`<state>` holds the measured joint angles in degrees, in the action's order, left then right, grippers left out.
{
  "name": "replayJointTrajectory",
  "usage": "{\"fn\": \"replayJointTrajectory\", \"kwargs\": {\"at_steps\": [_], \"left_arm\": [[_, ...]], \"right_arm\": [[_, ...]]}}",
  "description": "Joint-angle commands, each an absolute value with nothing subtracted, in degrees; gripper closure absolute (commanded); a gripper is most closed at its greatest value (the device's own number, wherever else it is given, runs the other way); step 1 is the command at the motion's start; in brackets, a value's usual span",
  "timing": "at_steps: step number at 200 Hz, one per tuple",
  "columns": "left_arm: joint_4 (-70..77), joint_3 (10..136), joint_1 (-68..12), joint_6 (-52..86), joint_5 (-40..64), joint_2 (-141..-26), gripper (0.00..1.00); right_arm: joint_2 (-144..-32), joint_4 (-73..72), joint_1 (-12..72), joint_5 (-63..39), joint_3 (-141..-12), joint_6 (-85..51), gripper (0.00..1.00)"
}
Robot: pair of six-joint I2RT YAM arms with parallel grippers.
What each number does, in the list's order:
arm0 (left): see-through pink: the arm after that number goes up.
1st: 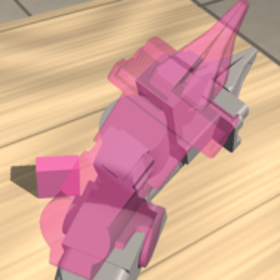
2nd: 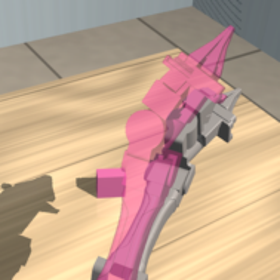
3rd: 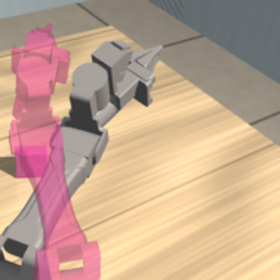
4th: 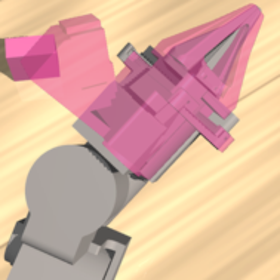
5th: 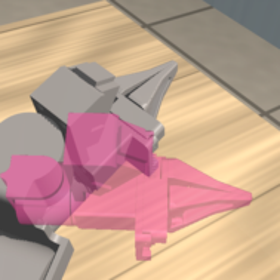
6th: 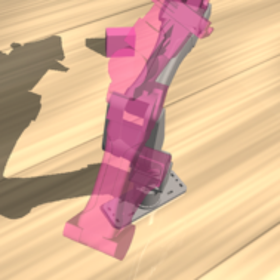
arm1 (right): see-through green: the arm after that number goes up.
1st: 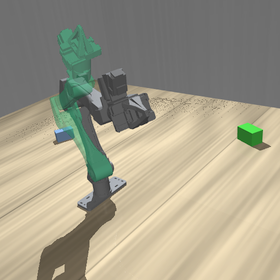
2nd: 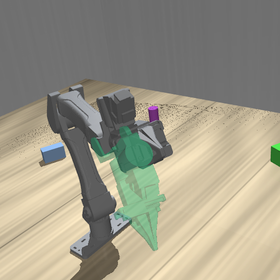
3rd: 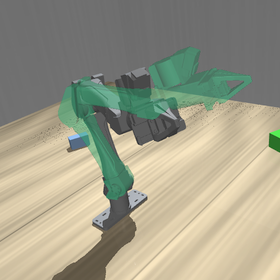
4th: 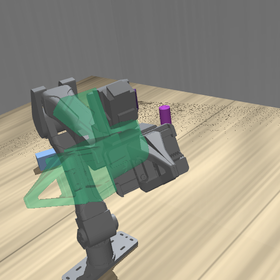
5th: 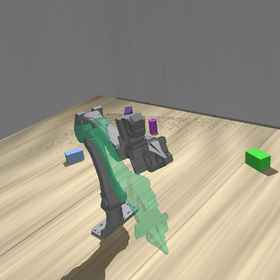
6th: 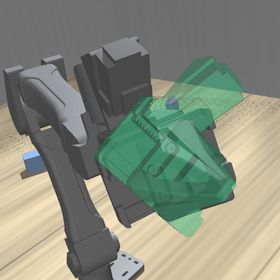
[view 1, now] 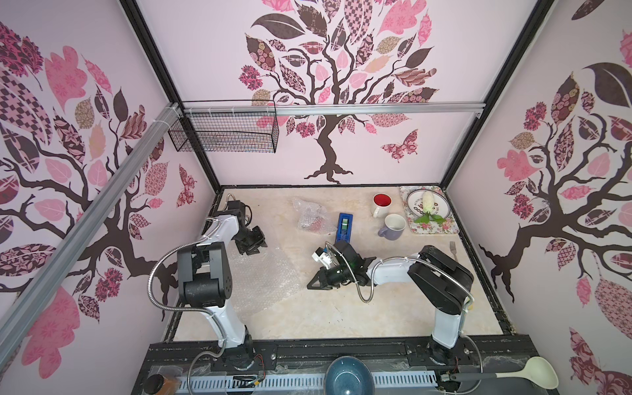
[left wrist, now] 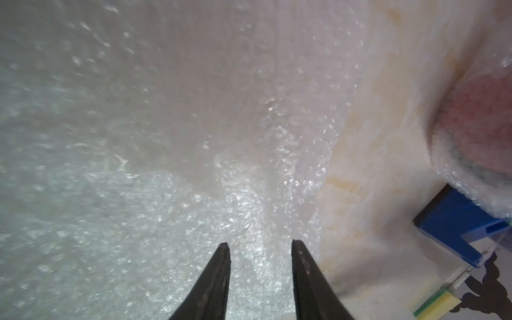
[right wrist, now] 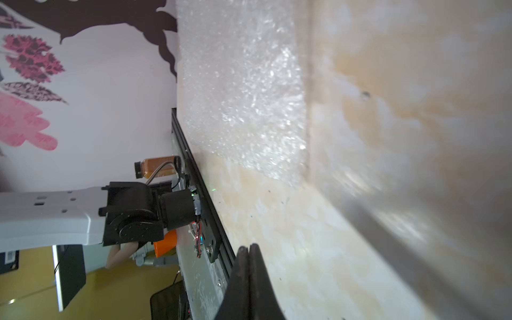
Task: Wrap mugs in bubble wrap
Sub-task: Adjust the bubble wrap on the bubble wrap, then pick up the bubble wrap from the bubble wrap.
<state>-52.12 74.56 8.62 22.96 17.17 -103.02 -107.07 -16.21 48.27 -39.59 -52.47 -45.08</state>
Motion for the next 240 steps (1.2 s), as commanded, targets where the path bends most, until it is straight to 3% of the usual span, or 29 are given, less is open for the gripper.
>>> {"fn": "replayJointTrajectory", "kwargs": {"at_steps": [1,9,31,57,77,135,171,208,240], "left_arm": [[-52.37,76.76,10.29,22.74,17.14,-101.09,0.57],[-53.18,76.43,10.29,22.55,17.23,-100.25,0.56],[-54.66,72.73,10.41,21.79,14.58,-96.82,0.56],[-51.67,64.56,10.64,24.37,12.18,-90.64,0.55],[-50.64,60.68,10.55,26.36,17.45,-86.66,0.55],[-51.29,51.37,8.5,34.21,21.98,-72.25,0.55],[-54.89,47.43,6.57,35.63,20.39,-66.12,0.57],[-54.04,41.44,1.85,38.84,22.15,-62.38,0.64],[-55.82,39.68,-1.2,40.41,21.9,-60.57,0.67]], "right_arm": [[-105.29,-4.79,48.96,-33.15,-58.42,-39.79,0.42],[-106.69,-3.27,49.08,-32.58,-61.49,-39.29,0.34],[-111.41,-7.44,48.54,-31.99,-65.85,-42.18,0.29],[-119.34,-4.29,48.31,-30.71,-74.12,-41.82,0.3],[-124.34,-1.0,48.59,-31.56,-79.56,-40.37,0.35],[-128.91,4.66,50.13,-28.08,-85.4,-36.92,0.44],[-130.05,5.28,51.47,-26.04,-85.2,-37.71,0.61],[-128.74,3.93,51.69,-24.72,-86.17,-39.1,0.99],[-122.35,5.31,51.12,-21.66,-86.86,-40.63,1.0]]}}
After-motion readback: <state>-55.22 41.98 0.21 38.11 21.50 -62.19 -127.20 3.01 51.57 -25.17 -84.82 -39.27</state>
